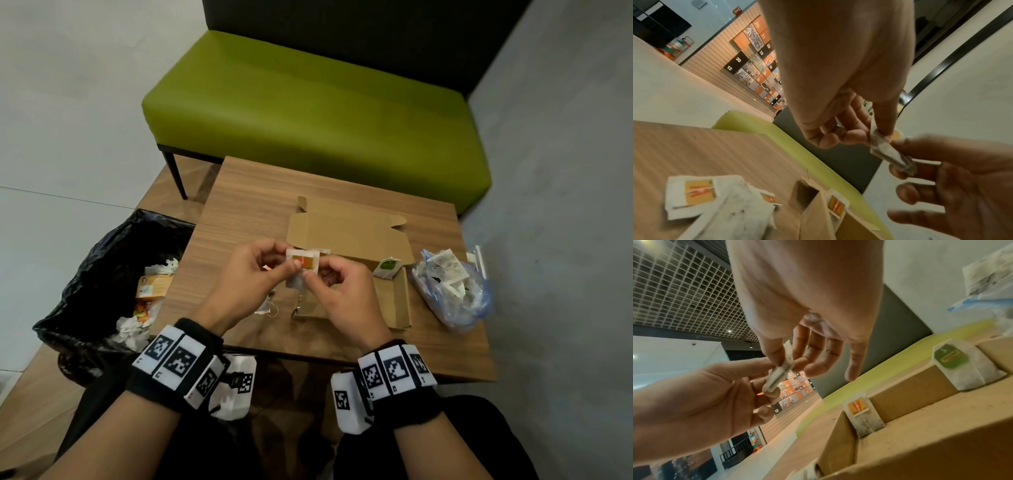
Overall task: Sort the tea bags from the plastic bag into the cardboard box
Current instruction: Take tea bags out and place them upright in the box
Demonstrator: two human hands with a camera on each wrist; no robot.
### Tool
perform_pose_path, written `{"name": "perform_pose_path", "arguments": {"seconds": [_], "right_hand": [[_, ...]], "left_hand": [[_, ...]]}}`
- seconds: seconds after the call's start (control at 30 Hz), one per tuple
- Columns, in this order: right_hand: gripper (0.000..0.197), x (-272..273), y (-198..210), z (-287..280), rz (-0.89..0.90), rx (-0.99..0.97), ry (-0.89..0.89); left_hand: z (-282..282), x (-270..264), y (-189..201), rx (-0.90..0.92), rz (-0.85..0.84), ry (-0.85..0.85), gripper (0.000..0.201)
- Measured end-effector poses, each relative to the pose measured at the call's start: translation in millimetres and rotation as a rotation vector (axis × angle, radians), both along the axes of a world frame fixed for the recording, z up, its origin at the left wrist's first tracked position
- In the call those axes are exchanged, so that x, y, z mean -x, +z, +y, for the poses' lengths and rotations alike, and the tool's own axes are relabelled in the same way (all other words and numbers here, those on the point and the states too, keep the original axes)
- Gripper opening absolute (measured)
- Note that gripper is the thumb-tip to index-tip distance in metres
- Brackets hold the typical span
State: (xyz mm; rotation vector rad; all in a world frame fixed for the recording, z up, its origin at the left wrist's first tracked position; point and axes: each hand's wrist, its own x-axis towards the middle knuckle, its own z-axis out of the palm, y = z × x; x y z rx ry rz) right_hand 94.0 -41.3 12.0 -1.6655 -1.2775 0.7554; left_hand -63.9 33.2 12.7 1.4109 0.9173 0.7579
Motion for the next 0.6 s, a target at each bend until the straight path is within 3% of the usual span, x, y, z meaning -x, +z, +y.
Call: {"name": "perform_pose_path", "arguments": {"seconds": [0.2, 0.4, 0.6], "right_hand": [[0.007, -23, -6, 3, -0.025, 0.023, -0.091], [0.007, -52, -37, 13, -0.074, 0.233, -0.190], [0.010, -53, -63, 31, -0.201, 0.380, -0.137]], "left_hand": [[0, -24, -12, -0.077, 0.060, 0.022, 0.011], [-5, -32, -40, -0.170, 0.627, 0.101, 0.027], [-14, -32, -57, -0.175, 0.746, 0.026, 0.027]]}}
